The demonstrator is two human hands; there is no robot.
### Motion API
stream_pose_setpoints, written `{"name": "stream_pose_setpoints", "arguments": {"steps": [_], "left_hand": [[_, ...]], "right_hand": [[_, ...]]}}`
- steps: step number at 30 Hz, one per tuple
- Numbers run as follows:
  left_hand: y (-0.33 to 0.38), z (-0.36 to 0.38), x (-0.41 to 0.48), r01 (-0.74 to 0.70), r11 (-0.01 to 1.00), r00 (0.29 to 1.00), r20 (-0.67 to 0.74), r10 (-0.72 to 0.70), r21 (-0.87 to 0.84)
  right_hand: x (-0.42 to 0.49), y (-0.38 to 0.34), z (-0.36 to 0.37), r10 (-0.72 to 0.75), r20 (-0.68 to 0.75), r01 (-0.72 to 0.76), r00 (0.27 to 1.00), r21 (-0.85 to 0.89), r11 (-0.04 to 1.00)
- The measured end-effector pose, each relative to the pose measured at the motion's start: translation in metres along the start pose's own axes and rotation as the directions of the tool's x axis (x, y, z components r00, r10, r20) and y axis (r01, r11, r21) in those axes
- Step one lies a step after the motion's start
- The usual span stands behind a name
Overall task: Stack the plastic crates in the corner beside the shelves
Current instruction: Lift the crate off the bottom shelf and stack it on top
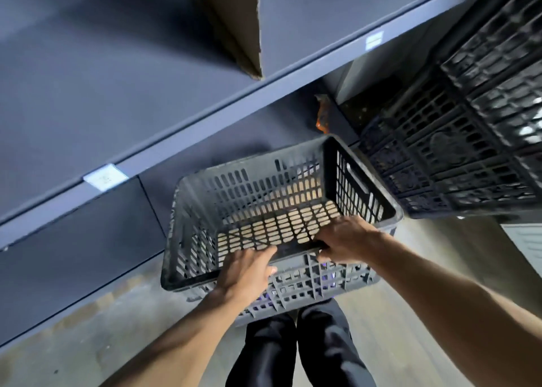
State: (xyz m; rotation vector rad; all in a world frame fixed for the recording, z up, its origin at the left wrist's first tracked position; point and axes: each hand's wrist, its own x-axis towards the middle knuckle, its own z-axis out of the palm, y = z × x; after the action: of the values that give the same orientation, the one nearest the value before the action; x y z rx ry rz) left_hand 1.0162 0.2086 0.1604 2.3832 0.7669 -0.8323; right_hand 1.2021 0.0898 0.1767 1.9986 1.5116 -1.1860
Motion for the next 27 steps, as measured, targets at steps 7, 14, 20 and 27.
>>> {"name": "stream_pose_setpoints", "arguments": {"steps": [7,14,20,27], "left_hand": [[0.031,-0.019,-0.056,-0.212,0.968,0.977,0.041,0.209,0.131],[0.069,-0.06,-0.097,-0.364,0.903,0.929,0.02,0.369,0.227],[0.109,-0.091,-0.137,-0.504,0.775,0.836,-0.012,0.549,0.381],[0.168,-0.107,-0.179,-0.582,0.672,0.762,0.018,0.648,0.459]], "right_hand": [[-0.098,-0.03,0.038,0.224,-0.067,-0.209,0.972,0.175,0.962],[-0.178,-0.054,0.043,0.395,-0.231,-0.304,0.889,0.348,0.887],[-0.25,-0.064,0.053,0.498,-0.379,-0.344,0.78,0.405,0.847],[-0.329,-0.065,0.059,0.572,-0.384,-0.374,0.725,0.478,0.795]]}}
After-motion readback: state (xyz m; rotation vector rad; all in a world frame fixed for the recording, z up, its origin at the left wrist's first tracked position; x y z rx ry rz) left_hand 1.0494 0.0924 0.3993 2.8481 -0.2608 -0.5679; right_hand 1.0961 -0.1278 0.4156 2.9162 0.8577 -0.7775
